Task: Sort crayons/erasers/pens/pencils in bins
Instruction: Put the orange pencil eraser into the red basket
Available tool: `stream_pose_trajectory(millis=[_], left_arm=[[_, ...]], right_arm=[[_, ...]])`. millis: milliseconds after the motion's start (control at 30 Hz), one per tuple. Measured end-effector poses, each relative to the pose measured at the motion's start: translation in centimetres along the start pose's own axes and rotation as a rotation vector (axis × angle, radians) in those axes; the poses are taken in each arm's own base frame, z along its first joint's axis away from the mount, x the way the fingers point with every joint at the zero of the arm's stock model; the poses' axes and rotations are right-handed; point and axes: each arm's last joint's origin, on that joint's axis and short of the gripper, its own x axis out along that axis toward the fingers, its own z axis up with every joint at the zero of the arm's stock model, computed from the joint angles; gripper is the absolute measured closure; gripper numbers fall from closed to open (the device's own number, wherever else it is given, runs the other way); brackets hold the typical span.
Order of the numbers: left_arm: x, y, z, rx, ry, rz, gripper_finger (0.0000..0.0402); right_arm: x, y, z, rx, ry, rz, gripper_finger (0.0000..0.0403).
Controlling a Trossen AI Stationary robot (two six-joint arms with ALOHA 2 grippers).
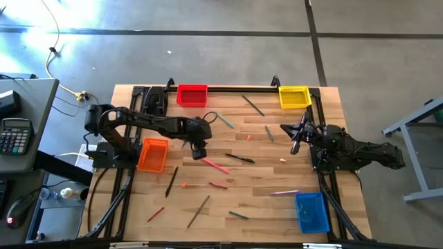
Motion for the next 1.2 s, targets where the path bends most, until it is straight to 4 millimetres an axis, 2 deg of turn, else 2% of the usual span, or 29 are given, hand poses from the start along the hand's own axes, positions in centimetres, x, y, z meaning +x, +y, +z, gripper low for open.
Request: stream_pose_trajectory(millis=[167, 367, 533, 733, 867, 967, 1100, 1200], left_arm=[[1.0, 0.2, -0.5, -0.011, 0.058, 0.008, 0.0273], [2.7, 0.4, -1.1, 0.013, 0.116, -0.03, 0.0282], [3.2, 0.4, -1.2, 0.033, 0.128, -0.047, 0.031], [2.9, 0.1, -1.2, 0.043, 0.129, -0.046, 0.0366], [2.1, 0.4, -1.3, 0.026, 0.13, 0.015, 0.0394], [0.5, 1.6, -0.6, -0.019, 0.102, 0.079, 0.0395], [-2.5, 4.3, 0.7, -0.096, 0.024, 0.17, 0.0393], [-4.6, 7.4, 1.7, -0.184, -0.059, 0.227, 0.0394]], right_arm=[[0.0, 0.0, 0.0, 0.0, 0.0, 0.0, 0.0402], [0.0, 0.0, 0.0, 0.0, 0.0, 0.0, 0.0402], [0.0, 0.0, 0.0, 0.0, 0.0, 0.0, 0.0402], [0.0, 0.0, 0.0, 0.0, 0.0, 0.0, 0.0402], [0.0, 0.0, 0.0, 0.0, 0.0, 0.0, 0.0402], [0.0, 0.0, 0.0, 0.0, 0.0, 0.0, 0.0402], [0.0, 0.0, 0.0, 0.0, 0.0, 0.0, 0.0402], [0.0, 0.0, 0.0, 0.0, 0.0, 0.0, 0.0402]])
